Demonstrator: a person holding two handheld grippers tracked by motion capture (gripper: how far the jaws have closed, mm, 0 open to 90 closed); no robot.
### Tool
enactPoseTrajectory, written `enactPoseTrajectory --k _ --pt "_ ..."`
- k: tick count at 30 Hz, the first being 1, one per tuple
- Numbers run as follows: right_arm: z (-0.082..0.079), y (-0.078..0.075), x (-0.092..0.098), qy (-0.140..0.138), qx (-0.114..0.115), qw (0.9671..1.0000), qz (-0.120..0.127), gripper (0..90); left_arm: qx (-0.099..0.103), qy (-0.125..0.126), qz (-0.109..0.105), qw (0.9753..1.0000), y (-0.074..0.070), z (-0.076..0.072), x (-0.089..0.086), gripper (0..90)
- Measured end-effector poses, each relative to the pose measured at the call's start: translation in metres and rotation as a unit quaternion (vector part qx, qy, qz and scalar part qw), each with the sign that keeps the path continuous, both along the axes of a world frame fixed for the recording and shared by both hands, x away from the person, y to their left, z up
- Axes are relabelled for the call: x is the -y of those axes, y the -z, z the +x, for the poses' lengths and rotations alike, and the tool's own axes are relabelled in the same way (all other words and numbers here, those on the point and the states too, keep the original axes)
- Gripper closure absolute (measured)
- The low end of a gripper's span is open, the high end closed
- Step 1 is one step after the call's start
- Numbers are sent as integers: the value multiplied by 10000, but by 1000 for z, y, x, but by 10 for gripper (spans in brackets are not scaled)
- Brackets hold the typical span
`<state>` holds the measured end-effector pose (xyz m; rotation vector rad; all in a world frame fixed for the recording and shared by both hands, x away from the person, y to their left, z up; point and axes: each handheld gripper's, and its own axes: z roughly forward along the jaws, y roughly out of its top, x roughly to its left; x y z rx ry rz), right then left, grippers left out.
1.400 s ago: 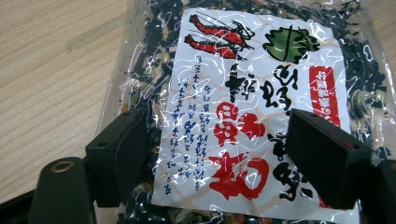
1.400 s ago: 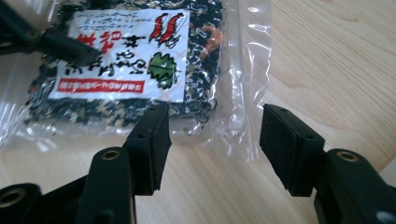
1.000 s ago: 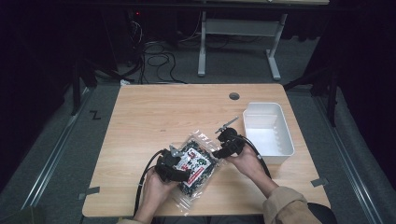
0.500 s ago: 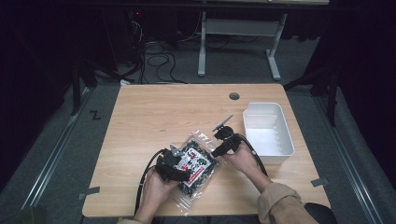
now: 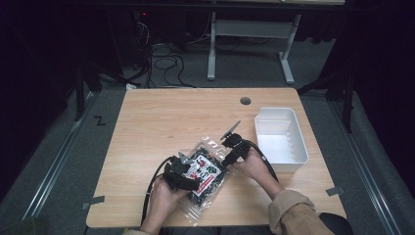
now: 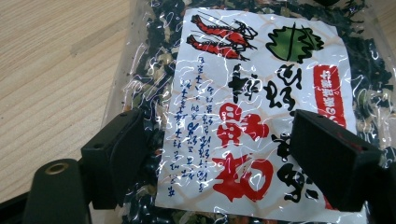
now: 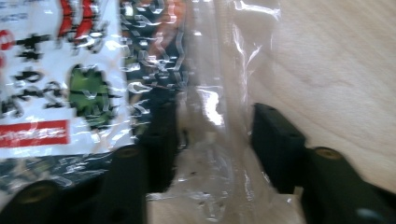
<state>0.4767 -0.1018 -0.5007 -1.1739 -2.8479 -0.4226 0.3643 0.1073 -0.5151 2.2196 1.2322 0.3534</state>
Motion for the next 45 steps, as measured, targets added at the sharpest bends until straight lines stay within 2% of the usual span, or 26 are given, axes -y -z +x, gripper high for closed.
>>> enactPoseTrajectory --k 1,2,3,4,8,13,14,16,19,23,24,26,27,32,33,35,36,39,45 --pt "0 0 0 0 0 10000 0 585 0 0 0 10000 0 0 0 194" --pt "0 0 -1 -48 -17 10000 29 637 3 -2 -4 10000 0 0 0 194" --pt "-1 0 -2 -2 -80 10000 42 655 3 -2 -4 10000 0 0 0 193" --pt "0 0 -1 -80 -62 9999 72 671 0 -4 -11 10000 0 0 0 193" --pt "0 0 -1 -132 -62 9999 59 708 9 12 -4 10000 0 0 0 193" --pt "-1 -3 1 -139 -71 9998 86 863 4 5 3 10000 0 1 0 192" --pt "0 -4 2 -330 67 9994 102 869 4 5 3 10000 0 1 0 191" --pt "-5 -4 0 -372 187 9991 86 878 36 -30 16 10000 1 2 2 190" --pt "-6 -4 0 -475 268 9985 56 884 39 -30 16 10000 1 3 2 192" --pt "-8 -6 -1 -478 311 9984 26 887 31 -24 0 10000 1 3 2 193" --pt "-8 -7 -1 -602 385 9974 -7 887 15 -13 -78 10000 2 3 -1 193" --pt "-8 -10 -2 -608 391 9974 -27 886 -14 -1 -157 9999 2 4 -3 195" --pt "-8 -12 -2 -695 464 9965 -6 886 -16 -1 -179 9998 2 4 -4 197" --pt "-12 -17 -3 -569 492 9972 11 887 12 -42 -171 9998 1 3 -6 212" --pt "-12 -20 -1 -695 580 9959 55 886 33 -92 -229 9997 0 3 -7 214" --pt "-12 -22 -1 -701 581 9958 55 887 51 -125 -254 9996 0 2 -9 215" --pt "-12 -25 -1 -660 580 9961 63 887 54 -135 -251 9996 -1 2 -10 217" --pt "-13 -37 1 -661 713 9952 99 891 6 -239 -417 9988 -2 3 -16 222" --pt "-13 -54 12 -628 883 9940 124 897 -4 -250 -386 9989 -1 2 -16 228"
